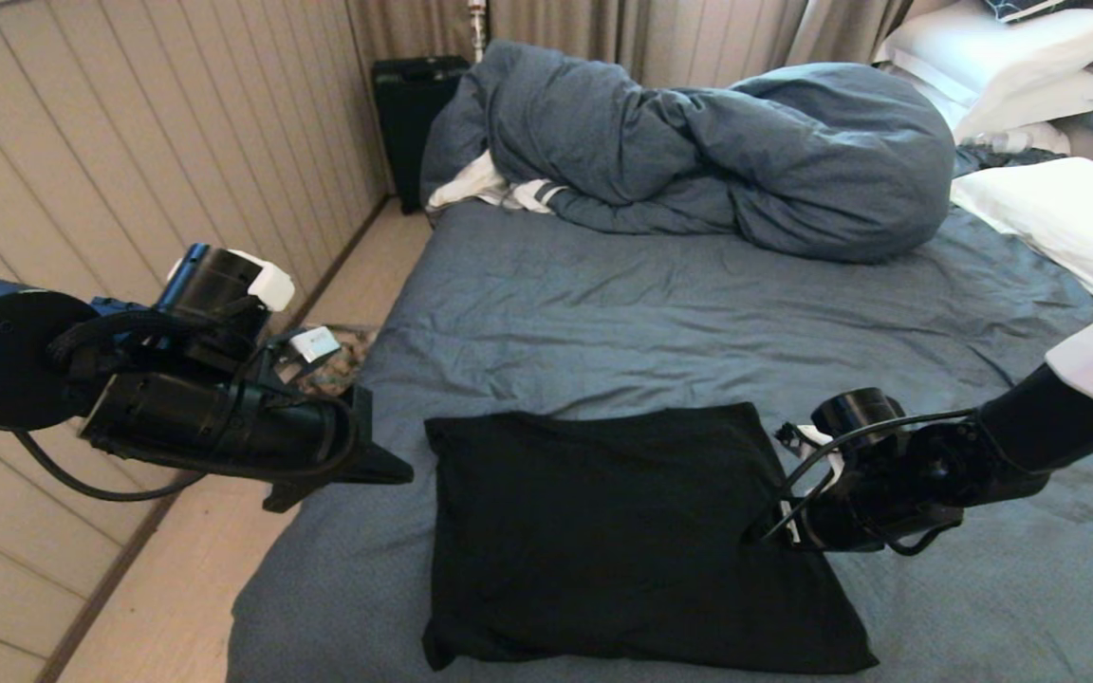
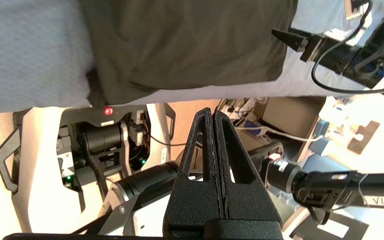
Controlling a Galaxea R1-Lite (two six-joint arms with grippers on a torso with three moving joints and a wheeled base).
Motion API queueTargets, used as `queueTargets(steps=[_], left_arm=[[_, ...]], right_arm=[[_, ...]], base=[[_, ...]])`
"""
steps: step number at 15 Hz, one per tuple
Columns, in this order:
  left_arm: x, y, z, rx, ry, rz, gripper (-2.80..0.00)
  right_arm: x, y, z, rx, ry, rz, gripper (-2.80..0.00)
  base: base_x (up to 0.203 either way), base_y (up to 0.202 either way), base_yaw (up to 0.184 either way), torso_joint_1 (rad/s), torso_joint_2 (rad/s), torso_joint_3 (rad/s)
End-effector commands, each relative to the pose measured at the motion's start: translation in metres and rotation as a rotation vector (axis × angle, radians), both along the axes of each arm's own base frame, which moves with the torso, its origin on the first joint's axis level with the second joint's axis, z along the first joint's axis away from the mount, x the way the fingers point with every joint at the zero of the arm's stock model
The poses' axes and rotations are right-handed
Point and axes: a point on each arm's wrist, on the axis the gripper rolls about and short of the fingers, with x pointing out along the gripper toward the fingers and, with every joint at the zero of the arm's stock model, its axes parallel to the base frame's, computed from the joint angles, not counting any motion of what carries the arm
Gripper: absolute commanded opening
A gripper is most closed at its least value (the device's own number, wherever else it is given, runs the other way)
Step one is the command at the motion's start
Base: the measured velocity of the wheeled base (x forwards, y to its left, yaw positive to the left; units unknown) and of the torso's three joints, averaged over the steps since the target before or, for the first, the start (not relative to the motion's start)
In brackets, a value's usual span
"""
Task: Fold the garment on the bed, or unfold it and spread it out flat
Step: Fold the black T-shirt
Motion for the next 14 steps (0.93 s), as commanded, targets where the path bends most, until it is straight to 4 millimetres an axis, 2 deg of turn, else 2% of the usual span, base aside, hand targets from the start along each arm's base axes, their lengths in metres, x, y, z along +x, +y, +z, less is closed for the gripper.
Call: queueTargets(steps=[1, 9, 14], left_arm=[[-0.0003, 0.0000, -0.0014, -0.001, 0.009, 0.001, -2.80], [-0.0029, -0.0036, -0.0037, 0.006, 0.016, -0.014, -2.80], [-0.0034, -0.0035, -0.0037, 0.003, 0.017, -0.016, -2.80]], right_arm=[[0.0028, 0.0030, -0.0080, -0.006, 0.019, 0.005, 0.00], [0.0046, -0.0001, -0.0077, -0.044, 0.010, -0.021, 0.00], [0.0085, 0.0004, -0.0148, -0.047, 0.003, -0.023, 0.00]], base=[[0.000, 0.000, 0.000, 0.000, 0.00, 0.000], [0.000, 0.000, 0.000, 0.000, 0.00, 0.000], [0.000, 0.000, 0.000, 0.000, 0.00, 0.000]])
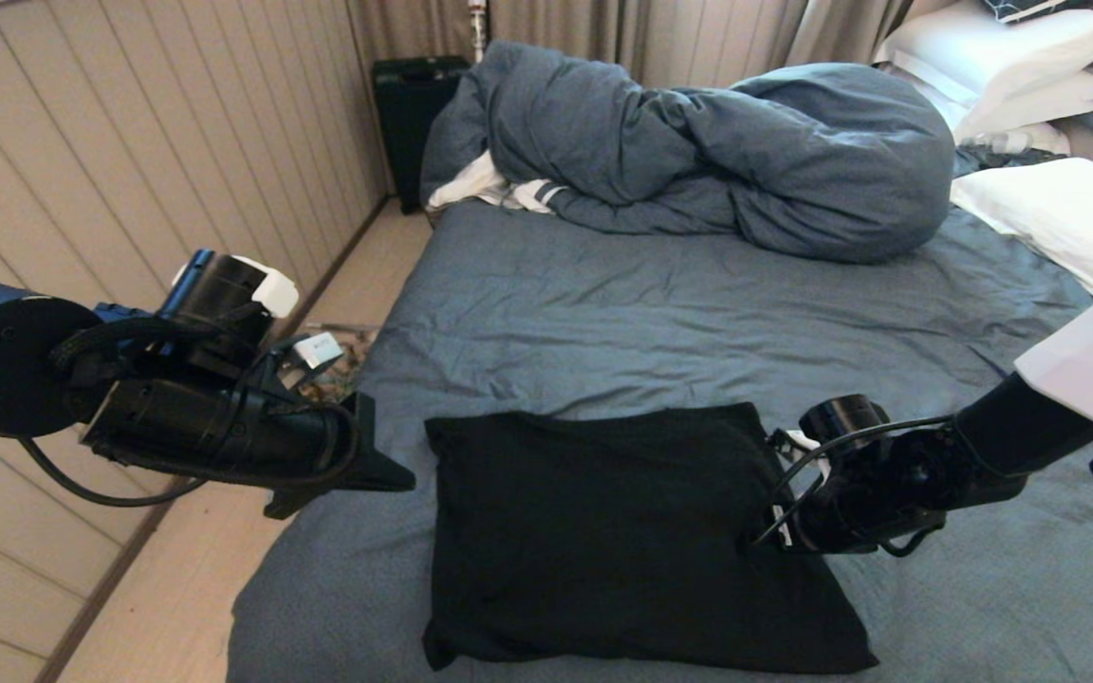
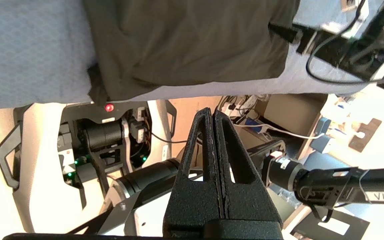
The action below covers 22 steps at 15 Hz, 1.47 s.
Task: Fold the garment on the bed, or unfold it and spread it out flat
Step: Fold the black T-shirt
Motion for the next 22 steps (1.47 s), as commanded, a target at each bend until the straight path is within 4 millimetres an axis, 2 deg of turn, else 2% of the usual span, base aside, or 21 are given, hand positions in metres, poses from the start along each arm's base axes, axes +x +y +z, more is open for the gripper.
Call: queueTargets(steps=[1, 9, 10, 12, 19, 22], left_arm=[[0.000, -0.001, -0.001, 0.000, 0.007, 0.000, -2.80], [-0.001, -0.001, 0.000, -0.004, 0.008, -0.003, -2.80], [-0.001, -0.001, 0.000, -0.004, 0.007, -0.004, -2.80], [-0.003, 0.000, 0.002, -0.007, -0.001, -0.005, -2.80], [-0.004, -0.001, 0.003, -0.008, -0.001, -0.005, -2.80], [-0.004, -0.001, 0.003, -0.008, -0.001, -0.005, -2.80]], right_arm=[[0.002, 0.000, -0.008, -0.001, 0.013, 0.000, 0.00], [0.004, 0.004, -0.019, -0.030, 0.029, -0.001, 0.00], [0.004, 0.012, -0.025, -0.046, 0.043, 0.013, -2.80], [0.003, 0.017, -0.029, -0.063, 0.051, 0.023, -2.80], [0.003, 0.019, -0.029, -0.057, 0.044, 0.019, -2.80], [-0.001, 0.018, -0.007, -0.041, -0.008, 0.001, -2.80]], base=[[0.000, 0.000, 0.000, 0.000, 0.00, 0.000], [0.000, 0.000, 0.000, 0.000, 0.00, 0.000], [0.000, 0.000, 0.000, 0.000, 0.00, 0.000], [0.000, 0.000, 0.000, 0.000, 0.00, 0.000], [0.000, 0.000, 0.000, 0.000, 0.00, 0.000], [0.000, 0.000, 0.000, 0.000, 0.00, 0.000]])
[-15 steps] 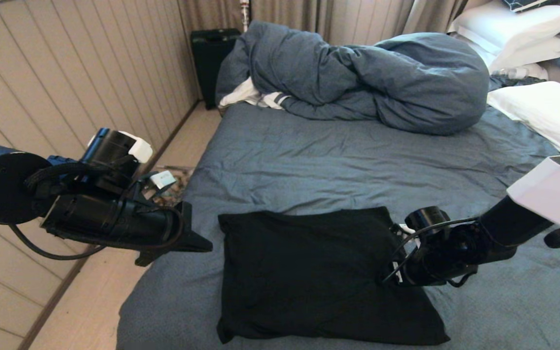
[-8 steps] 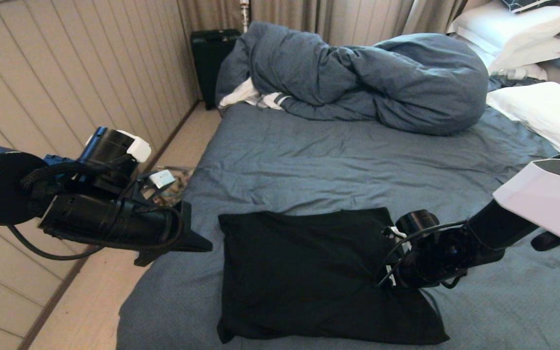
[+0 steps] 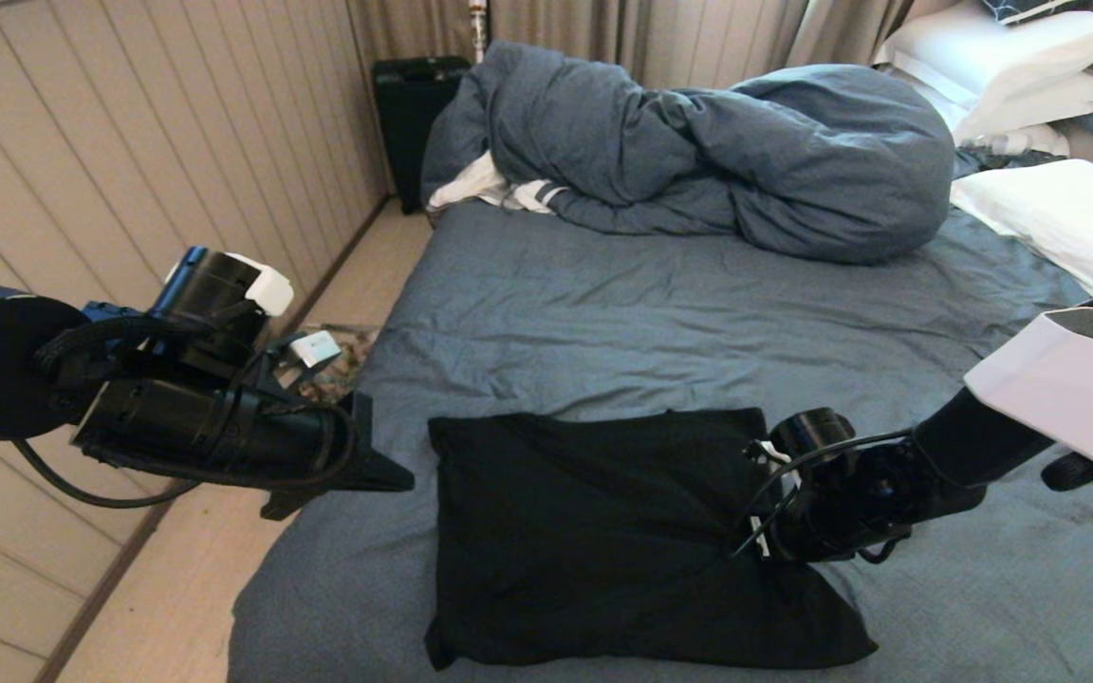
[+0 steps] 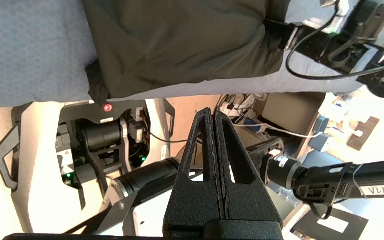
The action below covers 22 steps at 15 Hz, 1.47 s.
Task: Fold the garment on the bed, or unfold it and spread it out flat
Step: Fold the black T-shirt
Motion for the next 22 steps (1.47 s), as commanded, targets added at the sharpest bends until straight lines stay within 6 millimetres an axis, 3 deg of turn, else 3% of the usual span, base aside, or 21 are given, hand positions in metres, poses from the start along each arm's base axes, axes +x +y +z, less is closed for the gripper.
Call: queueTargets(steps=[1, 4, 8, 13, 15, 19, 22], left_arm=[[0.000, 0.000, 0.000, -0.002, 0.005, 0.001, -2.80], [-0.003, -0.002, -0.002, 0.000, 0.009, -0.011, -2.80], [-0.004, -0.004, -0.002, 0.000, 0.010, -0.018, -2.80], [-0.005, -0.006, -0.003, 0.001, 0.014, -0.027, -2.80], [-0.005, -0.008, -0.004, 0.003, 0.019, -0.033, -2.80], [-0.007, -0.012, -0.006, 0.007, 0.027, -0.048, -2.80], [-0.008, -0.013, -0.007, 0.008, 0.028, -0.054, -2.80]], right_arm=[[-0.002, -0.001, 0.011, 0.006, -0.031, -0.003, -2.80], [-0.009, -0.012, 0.031, 0.006, -0.078, -0.027, -2.80], [-0.010, -0.026, 0.033, -0.004, -0.080, -0.058, -2.80], [-0.015, -0.072, 0.027, -0.032, -0.054, -0.151, -2.80], [-0.017, -0.080, 0.027, -0.042, -0.049, -0.158, -2.80], [-0.028, -0.131, 0.036, -0.090, -0.072, -0.235, -2.80], [-0.032, -0.142, 0.042, -0.111, -0.092, -0.238, -2.80]], base=[[0.000, 0.000, 0.000, 0.000, 0.00, 0.000], [0.000, 0.000, 0.000, 0.000, 0.00, 0.000], [0.000, 0.000, 0.000, 0.000, 0.00, 0.000], [0.000, 0.000, 0.000, 0.000, 0.00, 0.000], [0.000, 0.000, 0.000, 0.000, 0.00, 0.000], [0.000, 0.000, 0.000, 0.000, 0.00, 0.000], [0.000, 0.000, 0.000, 0.000, 0.00, 0.000]])
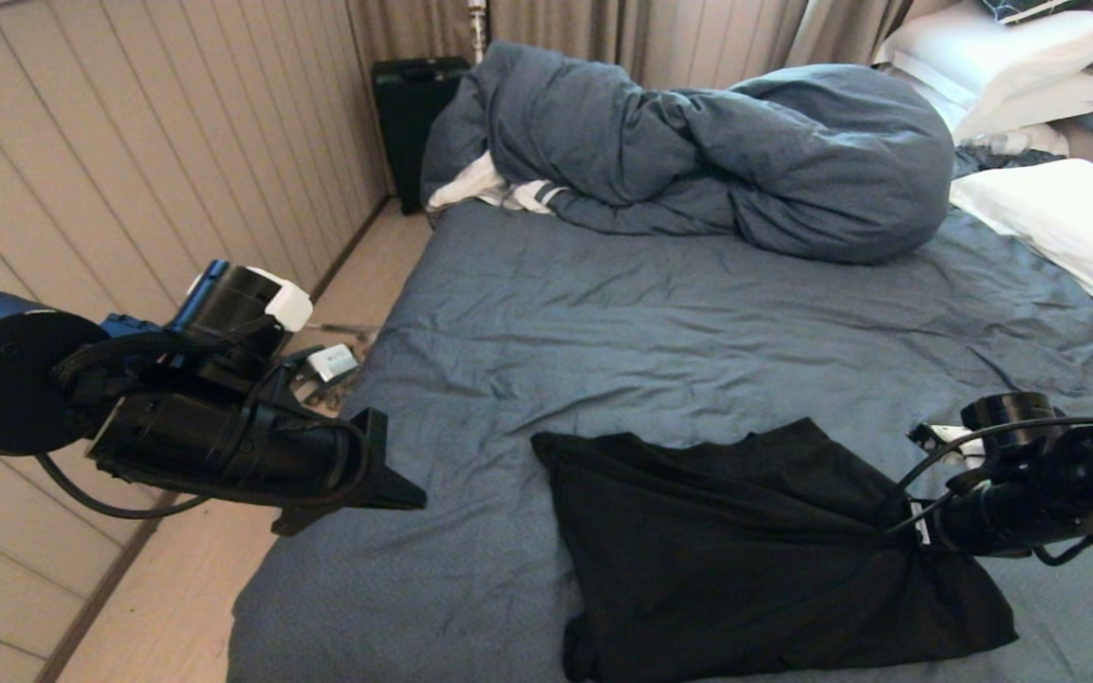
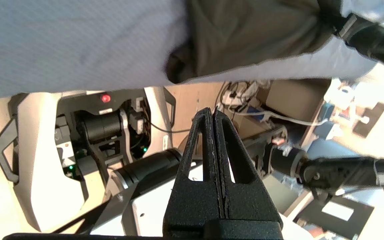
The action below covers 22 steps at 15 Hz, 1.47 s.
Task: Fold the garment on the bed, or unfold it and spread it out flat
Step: Fold the black T-shirt
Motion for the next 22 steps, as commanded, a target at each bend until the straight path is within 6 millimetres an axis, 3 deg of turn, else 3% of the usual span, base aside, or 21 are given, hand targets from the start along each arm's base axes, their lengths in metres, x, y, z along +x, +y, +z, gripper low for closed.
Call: queueTargets(steps=[1, 6, 8, 11, 13, 14, 17, 22], left_arm=[[0.000, -0.001, -0.001, -0.001, 0.009, -0.004, -2.80], [-0.002, -0.003, -0.001, 0.000, 0.010, -0.011, -2.80], [-0.003, -0.003, -0.001, -0.001, 0.008, -0.013, -2.80], [-0.004, -0.003, 0.000, -0.002, 0.007, -0.013, -2.80], [-0.005, -0.005, -0.001, -0.001, 0.009, -0.024, -2.80], [-0.006, -0.006, -0.001, -0.001, 0.011, -0.026, -2.80], [-0.006, -0.006, -0.001, 0.000, 0.010, -0.029, -2.80], [-0.007, -0.009, -0.002, 0.003, 0.015, -0.041, -2.80]], right_arm=[[-0.005, -0.015, 0.008, -0.016, -0.025, -0.033, -2.80], [-0.008, -0.019, 0.014, -0.028, -0.034, -0.029, -2.80], [-0.015, -0.007, 0.040, -0.046, -0.087, 0.003, -2.80], [-0.023, 0.056, 0.072, -0.037, -0.139, 0.186, -2.80], [-0.028, 0.069, 0.080, -0.025, -0.133, 0.206, -2.80], [-0.029, 0.086, 0.084, -0.019, -0.128, 0.242, -2.80], [-0.041, 0.162, 0.093, -0.014, -0.118, 0.432, -2.80], [-0.037, 0.224, 0.067, -0.048, -0.041, 0.517, -2.80]], base=[[0.000, 0.000, 0.000, 0.000, 0.00, 0.000], [0.000, 0.000, 0.000, 0.000, 0.00, 0.000], [0.000, 0.000, 0.000, 0.000, 0.00, 0.000], [0.000, 0.000, 0.000, 0.000, 0.00, 0.000], [0.000, 0.000, 0.000, 0.000, 0.00, 0.000], [0.000, 0.000, 0.000, 0.000, 0.00, 0.000], [0.000, 0.000, 0.000, 0.000, 0.00, 0.000], [0.000, 0.000, 0.000, 0.000, 0.00, 0.000]])
